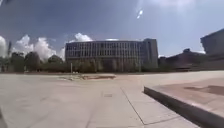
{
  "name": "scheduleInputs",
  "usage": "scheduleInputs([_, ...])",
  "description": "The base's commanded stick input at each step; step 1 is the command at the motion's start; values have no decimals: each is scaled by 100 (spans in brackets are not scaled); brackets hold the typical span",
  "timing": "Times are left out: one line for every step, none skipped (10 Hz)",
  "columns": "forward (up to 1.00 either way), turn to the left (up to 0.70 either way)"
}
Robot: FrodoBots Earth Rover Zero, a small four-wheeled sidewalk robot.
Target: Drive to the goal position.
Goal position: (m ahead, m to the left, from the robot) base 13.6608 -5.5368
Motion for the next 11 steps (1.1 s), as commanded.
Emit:
scheduleInputs([100, 0])
scheduleInputs([100, 0])
scheduleInputs([100, 0])
scheduleInputs([100, 0])
scheduleInputs([100, 0])
scheduleInputs([100, -6])
scheduleInputs([100, -27])
scheduleInputs([100, -27])
scheduleInputs([100, -27])
scheduleInputs([100, -27])
scheduleInputs([100, -27])
